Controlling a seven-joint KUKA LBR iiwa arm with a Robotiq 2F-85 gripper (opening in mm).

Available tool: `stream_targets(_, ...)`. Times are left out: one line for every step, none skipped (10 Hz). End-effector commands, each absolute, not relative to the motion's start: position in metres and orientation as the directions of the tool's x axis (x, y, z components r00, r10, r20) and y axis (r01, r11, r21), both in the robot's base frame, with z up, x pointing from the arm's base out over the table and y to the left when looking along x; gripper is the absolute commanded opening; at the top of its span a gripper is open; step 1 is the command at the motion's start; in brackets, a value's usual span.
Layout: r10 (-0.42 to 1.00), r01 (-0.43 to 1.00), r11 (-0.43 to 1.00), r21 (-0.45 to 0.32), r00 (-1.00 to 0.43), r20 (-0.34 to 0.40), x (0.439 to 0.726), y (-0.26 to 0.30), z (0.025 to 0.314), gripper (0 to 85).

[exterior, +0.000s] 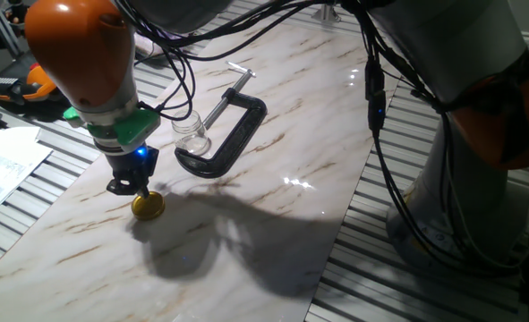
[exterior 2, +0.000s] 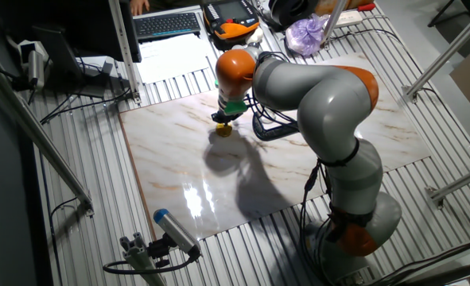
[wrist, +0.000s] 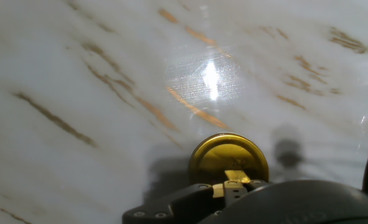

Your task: Screw the lid onto the jar

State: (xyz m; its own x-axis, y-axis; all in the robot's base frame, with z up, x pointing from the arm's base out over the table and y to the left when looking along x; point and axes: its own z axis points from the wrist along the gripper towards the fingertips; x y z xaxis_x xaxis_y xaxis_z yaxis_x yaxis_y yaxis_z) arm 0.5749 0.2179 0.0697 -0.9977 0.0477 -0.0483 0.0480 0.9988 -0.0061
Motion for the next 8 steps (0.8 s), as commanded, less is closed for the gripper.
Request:
stream_targets(0.05, 0.05, 0.999, -0.006, -0.998, -0.048, 0.5757, 0.2183, 0.0699, 0.0)
stream_targets(0.053, 0.054, 0.999, -0.009, -0.997, -0.048, 0.5757, 0.2186, 0.0708, 0.0)
stream_targets(0.045, 0.046, 0.999, -0.009, -0.998, -0.048, 0.5764, 0.2185, 0.0704, 0.0)
stream_targets(0.042, 0.043, 0.999, -0.009, -0.998, -0.051, 0.5764, 0.2185, 0.0704, 0.0)
stream_targets(0.035, 0.035, 0.999, -0.003, -0.998, -0.057, 0.5764, 0.2185, 0.0704, 0.0)
stream_targets(0.048, 0.05, 0.999, -0.023, -0.998, -0.048, 0.5764, 0.2185, 0.0704, 0.0)
stream_targets(0.058, 0.058, 0.998, -0.023, -0.998, -0.025, 0.5764, 0.2185, 0.0704, 0.0)
stream_targets(0.053, 0.053, 0.998, -0.029, -0.999, -0.004, 0.5764, 0.2185, 0.0704, 0.0)
